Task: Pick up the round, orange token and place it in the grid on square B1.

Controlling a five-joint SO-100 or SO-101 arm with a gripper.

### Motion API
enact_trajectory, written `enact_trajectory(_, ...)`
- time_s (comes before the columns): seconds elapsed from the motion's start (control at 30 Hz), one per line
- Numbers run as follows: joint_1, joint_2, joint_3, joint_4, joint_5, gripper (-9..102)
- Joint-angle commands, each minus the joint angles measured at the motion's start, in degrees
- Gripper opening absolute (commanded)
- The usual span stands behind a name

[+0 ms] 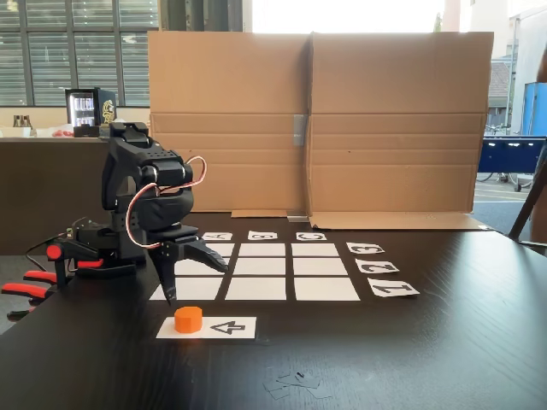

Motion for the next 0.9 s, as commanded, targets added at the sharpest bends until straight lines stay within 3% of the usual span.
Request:
enact_trajectory(0.0, 0.8, -1.0, -3.7, 0.1, -0.4, 81)
enact_trajectory(0.4, 1.0, -6.0, -8.5, 0.1, -0.7, 80)
enact_trajectory(0.53, 0.8, -6.3, -8.6, -0.1, -1.8, 68)
enact_trajectory(0.67, 0.8, -6.9, -8.4, 0.1, -4.3, 49)
enact_trajectory(0.87, 1.1, -7.6, -8.6, -0.5, -7.8, 13)
